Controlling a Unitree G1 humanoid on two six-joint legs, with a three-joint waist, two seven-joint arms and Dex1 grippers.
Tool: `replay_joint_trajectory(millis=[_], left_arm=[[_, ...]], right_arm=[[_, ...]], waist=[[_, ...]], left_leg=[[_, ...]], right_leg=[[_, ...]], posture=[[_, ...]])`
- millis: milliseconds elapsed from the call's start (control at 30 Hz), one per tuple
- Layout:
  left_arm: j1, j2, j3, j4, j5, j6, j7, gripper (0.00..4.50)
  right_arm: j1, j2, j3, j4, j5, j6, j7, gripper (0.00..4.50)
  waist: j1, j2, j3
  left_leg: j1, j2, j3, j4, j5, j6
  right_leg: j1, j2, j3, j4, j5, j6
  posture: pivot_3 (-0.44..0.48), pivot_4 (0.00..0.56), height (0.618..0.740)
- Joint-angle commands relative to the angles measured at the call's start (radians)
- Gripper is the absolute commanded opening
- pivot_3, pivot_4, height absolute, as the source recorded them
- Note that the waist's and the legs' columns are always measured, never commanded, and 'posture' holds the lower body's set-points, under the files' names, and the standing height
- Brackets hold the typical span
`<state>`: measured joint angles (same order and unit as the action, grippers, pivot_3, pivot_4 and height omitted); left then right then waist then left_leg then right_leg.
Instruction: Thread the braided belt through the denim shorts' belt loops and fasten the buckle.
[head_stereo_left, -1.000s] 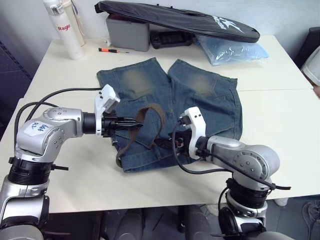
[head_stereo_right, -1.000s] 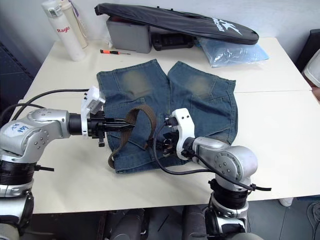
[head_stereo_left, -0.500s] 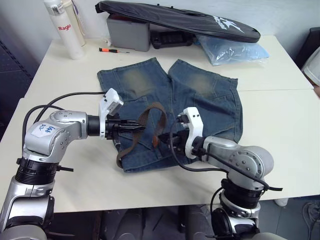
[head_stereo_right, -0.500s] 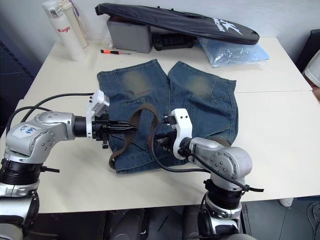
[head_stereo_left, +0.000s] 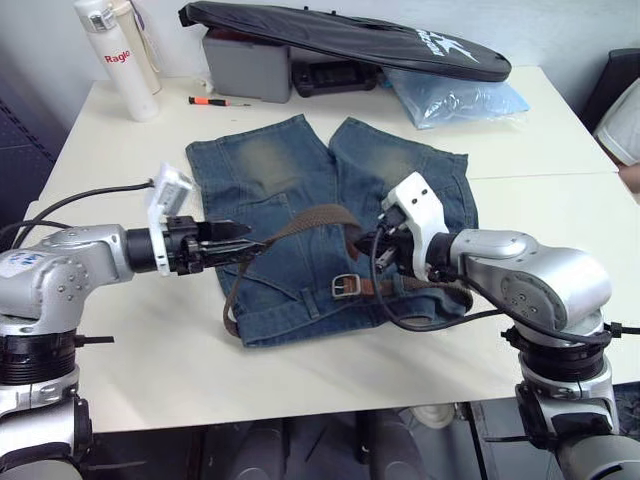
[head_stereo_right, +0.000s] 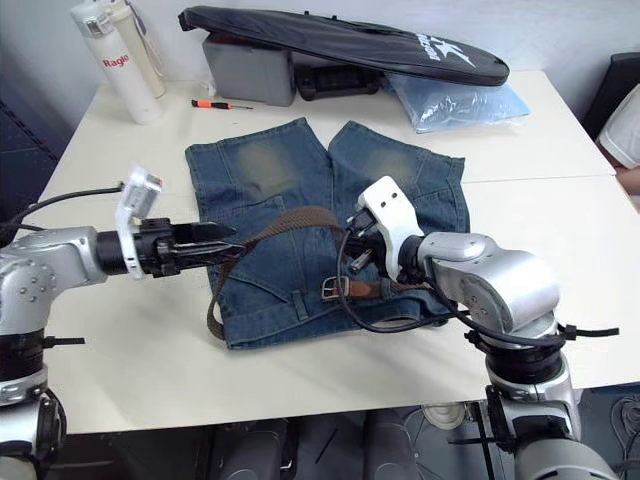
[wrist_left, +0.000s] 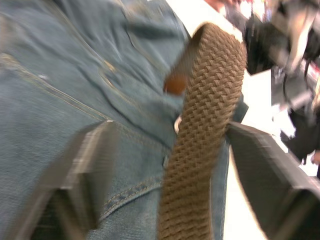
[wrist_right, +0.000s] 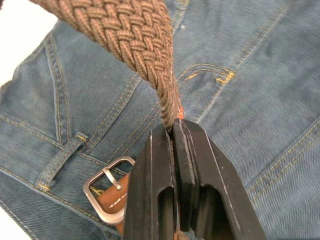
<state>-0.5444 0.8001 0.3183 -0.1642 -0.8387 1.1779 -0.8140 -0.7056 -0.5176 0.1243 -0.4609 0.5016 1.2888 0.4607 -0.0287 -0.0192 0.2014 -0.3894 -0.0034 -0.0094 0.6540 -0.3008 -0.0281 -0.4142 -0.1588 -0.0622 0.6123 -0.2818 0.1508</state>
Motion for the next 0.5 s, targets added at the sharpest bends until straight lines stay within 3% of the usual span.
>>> replay_joint_trajectory(millis=[33,133,200,267,333,400,500], left_arm=[[-0.041,0.014,0.246,0.007,-0.211,0.185,0.086,4.42],[-0.033,0.027,0.348,0.001,-0.48,0.385,0.154,4.42],[0.119,0.108,0.367,-0.073,-0.762,0.341,0.26,4.42],[0.317,0.182,0.376,-0.146,-1.047,0.178,0.431,4.42],[0.47,0.179,0.384,-0.256,-1.131,0.03,0.504,4.42],[0.579,0.158,0.386,-0.332,-1.134,-0.079,0.525,4.42],[0.708,0.061,0.289,-0.508,-1.134,-0.333,0.675,4.42]], right_arm=[[-0.065,-0.018,0.079,0.041,-0.061,-0.12,0.032,0.0],[-0.107,-0.013,0.156,0.097,-0.115,-0.199,0.053,0.0],[-0.132,0.02,0.198,0.117,-0.142,-0.238,0.053,0.0],[-0.161,0.059,0.245,0.152,-0.177,-0.294,0.059,0.0],[-0.188,0.088,0.294,0.205,-0.226,-0.382,0.078,0.0],[-0.219,0.137,0.341,0.276,-0.269,-0.46,0.093,0.0],[-0.254,0.189,0.38,0.346,-0.314,-0.533,0.124,0.0]], waist=[[-0.002,0.0,0.0],[-0.001,0.0,0.0],[-0.007,-0.001,-0.001],[-0.012,-0.001,-0.001],[-0.017,-0.001,-0.001],[-0.012,-0.001,-0.001],[0.002,-0.001,-0.001]], left_leg=[[0.0,0.0,0.0,0.0,0.0,0.0],[0.0,0.0,0.0,0.0,0.0,0.0],[0.0,0.0,0.0,0.001,0.0,0.0],[0.003,0.002,-0.005,-0.002,-0.001,-0.001],[0.004,0.002,-0.005,-0.002,-0.001,-0.001],[0.004,0.001,-0.005,-0.002,-0.001,-0.001],[0.004,0.0,-0.004,-0.001,-0.001,-0.001]], right_leg=[[0.0,0.0,0.0,0.0,0.0,0.0],[0.0,0.0,0.0,0.0,0.0,0.0],[0.0,-0.001,0.0,0.0,0.0,0.0],[0.0,-0.002,0.003,0.0,0.0,0.0],[-0.001,-0.002,0.004,0.0,0.0,0.0],[-0.002,-0.003,0.005,0.001,0.0,-0.001],[-0.002,-0.003,0.006,0.001,0.0,-0.001]], posture=[[0.0,0.15,0.74],[0.0,0.15,0.74],[0.0,0.15,0.74],[0.0,0.15,0.74],[0.0,0.15,0.74],[0.0,0.15,0.74],[0.0,0.15,0.74]])
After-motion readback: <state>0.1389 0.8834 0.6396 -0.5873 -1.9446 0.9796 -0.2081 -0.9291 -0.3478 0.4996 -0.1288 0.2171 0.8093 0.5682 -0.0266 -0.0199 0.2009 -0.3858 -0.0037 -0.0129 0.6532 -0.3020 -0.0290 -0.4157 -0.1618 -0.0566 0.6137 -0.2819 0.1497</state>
